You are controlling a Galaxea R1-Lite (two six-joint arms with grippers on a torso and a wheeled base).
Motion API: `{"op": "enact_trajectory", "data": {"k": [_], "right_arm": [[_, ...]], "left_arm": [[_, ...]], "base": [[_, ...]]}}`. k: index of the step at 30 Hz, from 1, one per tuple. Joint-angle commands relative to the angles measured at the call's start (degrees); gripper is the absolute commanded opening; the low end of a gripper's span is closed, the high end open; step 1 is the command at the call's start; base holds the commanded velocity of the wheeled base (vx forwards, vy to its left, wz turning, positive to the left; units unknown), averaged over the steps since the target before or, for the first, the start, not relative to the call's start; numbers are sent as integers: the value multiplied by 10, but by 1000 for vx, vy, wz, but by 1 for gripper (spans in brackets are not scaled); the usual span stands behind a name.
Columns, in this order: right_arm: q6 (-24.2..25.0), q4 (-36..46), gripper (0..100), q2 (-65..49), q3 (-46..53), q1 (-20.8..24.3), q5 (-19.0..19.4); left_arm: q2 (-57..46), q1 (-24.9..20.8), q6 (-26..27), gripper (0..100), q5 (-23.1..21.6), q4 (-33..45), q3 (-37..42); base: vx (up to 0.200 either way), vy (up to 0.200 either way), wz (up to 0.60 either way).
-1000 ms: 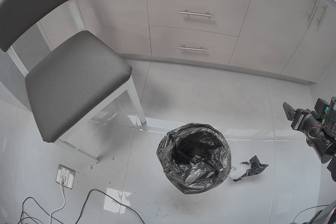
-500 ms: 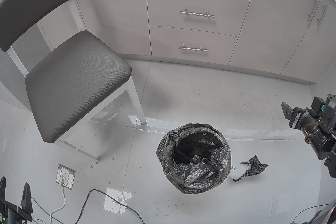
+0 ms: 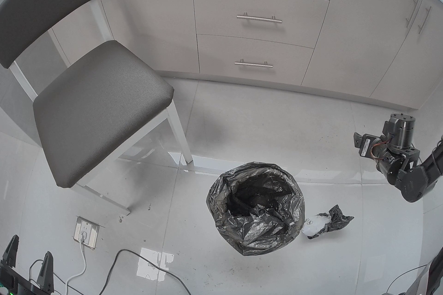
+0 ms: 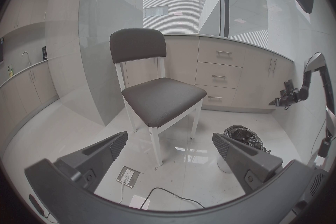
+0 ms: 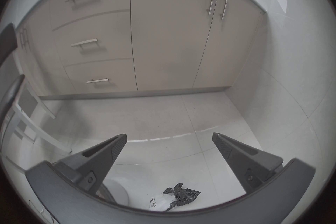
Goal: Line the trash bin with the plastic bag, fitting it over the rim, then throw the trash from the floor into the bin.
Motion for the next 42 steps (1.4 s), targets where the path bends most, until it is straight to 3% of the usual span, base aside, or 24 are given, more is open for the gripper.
{"op": "enact_trajectory", "data": {"k": [1,16,23,31,38,42], "right_arm": [[1,22,100,136,-94,-29,0],[8,227,100,359,-417,-57,30],[4,300,100,411,-491,-61,51],[-12,326,100,455,-539,-61,66],[-19,442,100,507,-647,-69,66],[-20,469,100,519,-667,-69,66]], "left_arm": [[-6,1,-11,100,4,-1,9],[-6,1,-12,100,8,-1,9],[-6,1,-12,100,8,-1,9],[-6,1,-12,100,8,-1,9],[-6,1,-13,100,8,-1,9],[-6,1,-13,100,8,-1,9]], "base": [[0,0,0],[0,0,0],[0,0,0],[0,0,0],[0,0,0],[0,0,0]]}}
